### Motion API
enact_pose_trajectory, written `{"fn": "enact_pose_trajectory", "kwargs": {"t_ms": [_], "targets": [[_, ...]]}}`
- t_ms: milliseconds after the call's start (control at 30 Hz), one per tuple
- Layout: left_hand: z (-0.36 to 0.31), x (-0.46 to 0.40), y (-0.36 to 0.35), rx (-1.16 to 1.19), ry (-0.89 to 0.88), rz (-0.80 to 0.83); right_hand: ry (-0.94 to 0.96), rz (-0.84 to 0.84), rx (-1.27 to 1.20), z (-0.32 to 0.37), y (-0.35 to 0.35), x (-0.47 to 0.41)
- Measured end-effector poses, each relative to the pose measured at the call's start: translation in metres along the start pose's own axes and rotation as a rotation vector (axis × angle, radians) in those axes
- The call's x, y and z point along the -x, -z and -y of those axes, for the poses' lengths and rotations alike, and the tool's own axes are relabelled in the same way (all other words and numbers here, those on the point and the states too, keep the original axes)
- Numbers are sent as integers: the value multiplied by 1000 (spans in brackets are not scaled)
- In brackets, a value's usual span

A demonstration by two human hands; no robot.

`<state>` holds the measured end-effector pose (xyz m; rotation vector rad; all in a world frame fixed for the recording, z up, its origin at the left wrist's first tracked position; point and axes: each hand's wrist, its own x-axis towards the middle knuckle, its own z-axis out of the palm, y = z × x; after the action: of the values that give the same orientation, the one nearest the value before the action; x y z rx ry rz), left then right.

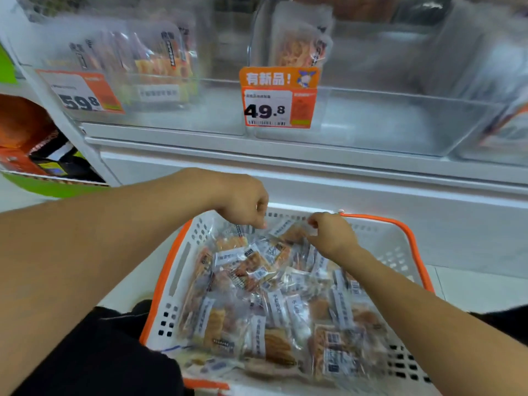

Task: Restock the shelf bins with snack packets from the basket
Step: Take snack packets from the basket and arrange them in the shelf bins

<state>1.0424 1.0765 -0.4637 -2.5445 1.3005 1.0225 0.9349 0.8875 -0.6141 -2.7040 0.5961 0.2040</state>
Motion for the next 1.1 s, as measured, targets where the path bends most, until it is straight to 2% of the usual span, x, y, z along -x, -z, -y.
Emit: {"fn": "enact_pose_trajectory", "kwargs": {"t_ms": [100, 300, 400, 500, 633, 767, 833, 900, 967, 1100], "targets": [[-7, -8, 0, -60, -8, 11, -24, -13, 28, -6, -13, -2], [-12, -14, 7, -87, 0, 47, -18, 100, 37, -14, -18, -4], [-16, -19, 5, -105, -17, 89, 79, 190, 43, -17, -27, 6], [-20, -21, 4, -119, -34, 118, 174, 288, 212, -16, -39, 11], [-20, -21, 7, -116, -26, 116, 226, 300, 305, -11, -56, 10], [-21, -19, 7, -129, -21, 114, 80, 340, 36, 13, -73, 6], [-21, -18, 7, -116, -19, 112, 18, 304, -92, 20, -77, 4], [-19, -15, 8, -101, -11, 115, -54, 287, -313, 24, -74, 3], [-16, -11, 10, -104, -3, 116, -103, 342, -551, 27, -57, 2], [-7, -4, 14, -119, 41, 76, -15, 384, -530, 38, 23, 1]]}}
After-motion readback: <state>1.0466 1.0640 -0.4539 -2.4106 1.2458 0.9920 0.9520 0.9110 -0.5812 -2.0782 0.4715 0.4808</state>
